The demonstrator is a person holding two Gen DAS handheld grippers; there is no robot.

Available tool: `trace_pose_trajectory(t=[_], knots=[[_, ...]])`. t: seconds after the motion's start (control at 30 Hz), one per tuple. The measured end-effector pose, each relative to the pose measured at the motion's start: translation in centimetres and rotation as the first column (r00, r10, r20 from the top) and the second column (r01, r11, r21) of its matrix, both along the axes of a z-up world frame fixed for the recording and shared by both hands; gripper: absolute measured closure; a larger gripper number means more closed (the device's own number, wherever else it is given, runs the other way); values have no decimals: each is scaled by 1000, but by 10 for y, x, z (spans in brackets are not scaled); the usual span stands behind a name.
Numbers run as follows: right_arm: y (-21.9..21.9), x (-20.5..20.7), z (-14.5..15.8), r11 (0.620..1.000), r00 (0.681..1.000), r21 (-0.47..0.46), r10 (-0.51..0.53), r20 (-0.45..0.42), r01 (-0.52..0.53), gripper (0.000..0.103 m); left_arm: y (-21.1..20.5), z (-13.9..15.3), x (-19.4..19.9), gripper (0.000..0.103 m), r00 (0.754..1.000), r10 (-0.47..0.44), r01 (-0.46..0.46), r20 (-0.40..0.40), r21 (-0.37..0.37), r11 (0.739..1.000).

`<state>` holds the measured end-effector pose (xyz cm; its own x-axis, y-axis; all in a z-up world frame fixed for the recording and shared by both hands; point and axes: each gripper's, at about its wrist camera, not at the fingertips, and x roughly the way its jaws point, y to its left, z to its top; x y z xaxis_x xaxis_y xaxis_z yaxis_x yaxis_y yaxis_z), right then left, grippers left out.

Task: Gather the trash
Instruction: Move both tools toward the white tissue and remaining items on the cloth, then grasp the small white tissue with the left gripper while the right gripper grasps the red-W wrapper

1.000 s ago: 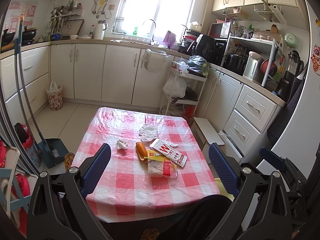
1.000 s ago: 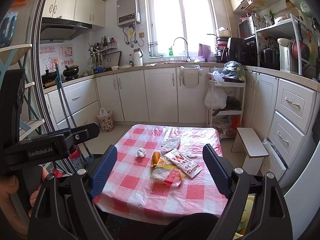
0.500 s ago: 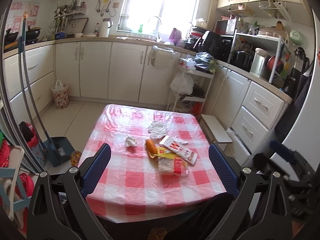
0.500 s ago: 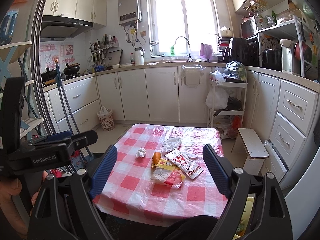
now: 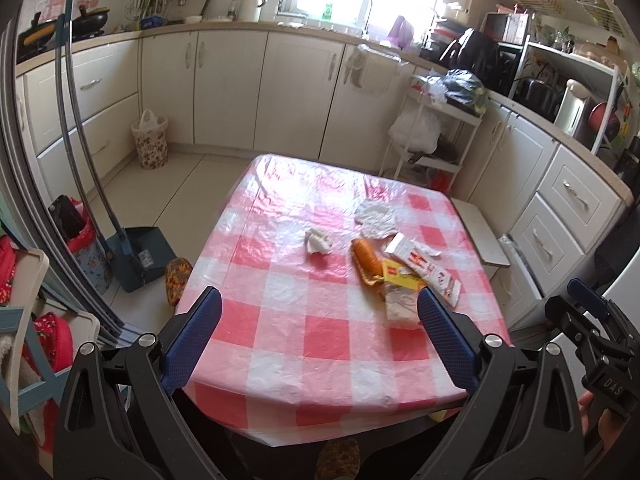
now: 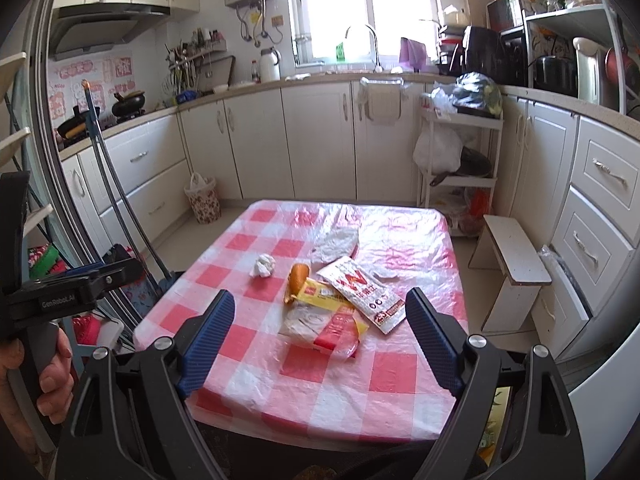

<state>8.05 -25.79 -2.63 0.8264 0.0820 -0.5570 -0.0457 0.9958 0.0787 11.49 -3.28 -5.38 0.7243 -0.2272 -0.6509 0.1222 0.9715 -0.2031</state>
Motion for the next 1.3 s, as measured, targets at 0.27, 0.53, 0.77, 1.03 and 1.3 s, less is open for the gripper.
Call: trace_pose_trajectory(t=[0.27,0.53,0.77,1.03,1.3], knots=[[8,56,-23,996,993,-43,74,-94,-78,19,13,-39,32,8,996,31,-29,-82,23,999],[-1,102,-47,993,983,-76,73,-170,-87,19,3,-62,81,9,995,19,-13,-103,56,998],[-35,144,-91,984,944,-154,33,-329,-88,19,-33,-91,154,14,990,-22,33,-143,79,996],[-33,185,-131,977,907,-139,93,-410,-163,18,-64,-125,211,21,981,-31,60,-190,146,988],[-50,197,-140,989,888,8,136,-438,-147,80,-78,-149,235,74,971,-76,109,-227,138,984]])
